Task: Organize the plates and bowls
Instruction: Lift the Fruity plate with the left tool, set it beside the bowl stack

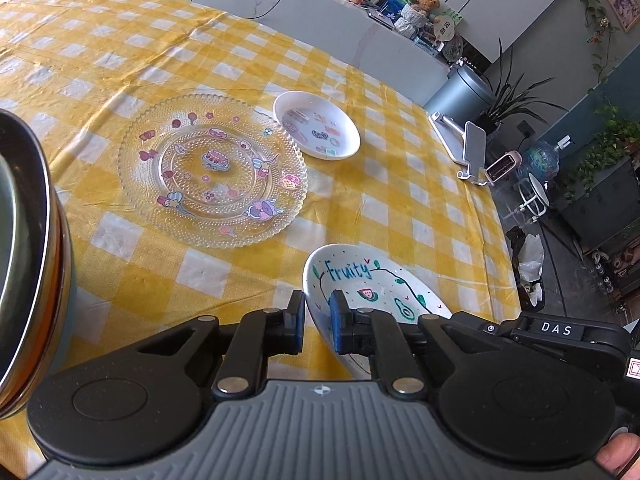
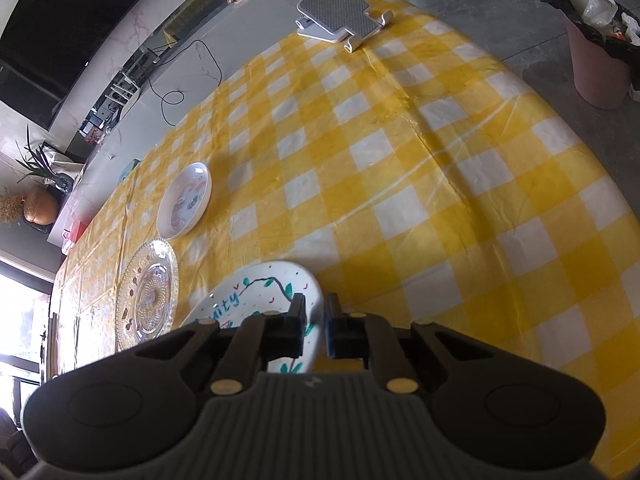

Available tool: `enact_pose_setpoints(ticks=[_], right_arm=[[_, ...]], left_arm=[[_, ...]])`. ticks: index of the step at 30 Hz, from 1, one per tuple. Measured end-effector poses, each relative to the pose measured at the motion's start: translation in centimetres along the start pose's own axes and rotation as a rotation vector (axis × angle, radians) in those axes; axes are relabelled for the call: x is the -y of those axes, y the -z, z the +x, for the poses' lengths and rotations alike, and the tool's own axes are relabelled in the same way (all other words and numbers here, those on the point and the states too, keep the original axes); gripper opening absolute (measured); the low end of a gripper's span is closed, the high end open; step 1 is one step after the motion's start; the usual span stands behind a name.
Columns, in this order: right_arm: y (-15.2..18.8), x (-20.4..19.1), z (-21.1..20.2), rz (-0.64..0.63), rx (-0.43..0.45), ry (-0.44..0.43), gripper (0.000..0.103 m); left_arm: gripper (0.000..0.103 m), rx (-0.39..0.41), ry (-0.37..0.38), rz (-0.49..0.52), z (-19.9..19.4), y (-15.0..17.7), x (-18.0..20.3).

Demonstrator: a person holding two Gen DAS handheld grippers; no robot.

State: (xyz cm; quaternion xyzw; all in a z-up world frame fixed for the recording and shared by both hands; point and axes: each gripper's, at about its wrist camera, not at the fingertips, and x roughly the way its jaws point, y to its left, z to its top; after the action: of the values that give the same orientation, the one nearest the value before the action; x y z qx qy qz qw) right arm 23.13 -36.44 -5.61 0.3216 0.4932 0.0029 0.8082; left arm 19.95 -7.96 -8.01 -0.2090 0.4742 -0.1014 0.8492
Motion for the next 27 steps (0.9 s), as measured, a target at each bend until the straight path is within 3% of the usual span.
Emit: enact_pose_setpoints(ticks=[7,13,20,27], right_arm=[[1.8,-0.1,-0.9,0.006,-0.016,-0.047,0.007],[4.2,-1.7,-1.2,-0.049,-0.037,-0.026,0.008],[6.6,-2.5,-2.4,-0.071,-0.014,-0.046,0.007],[8.0,-3.4,-1.8,-0.110,-0.028,0.005,0.008]], left_arm=[[0.014,0.033,0.001,0.026,-3.0,1.2,-0.3],[0.014,0.059,-0.013,0.034,-5.1,2.7,-1.6],[0.014,0.035,-0.026,0.004,-5.1,3.9,-3.9],[0.014,0.061,-0.062,0.043,-4.9,4.9,-4.3]])
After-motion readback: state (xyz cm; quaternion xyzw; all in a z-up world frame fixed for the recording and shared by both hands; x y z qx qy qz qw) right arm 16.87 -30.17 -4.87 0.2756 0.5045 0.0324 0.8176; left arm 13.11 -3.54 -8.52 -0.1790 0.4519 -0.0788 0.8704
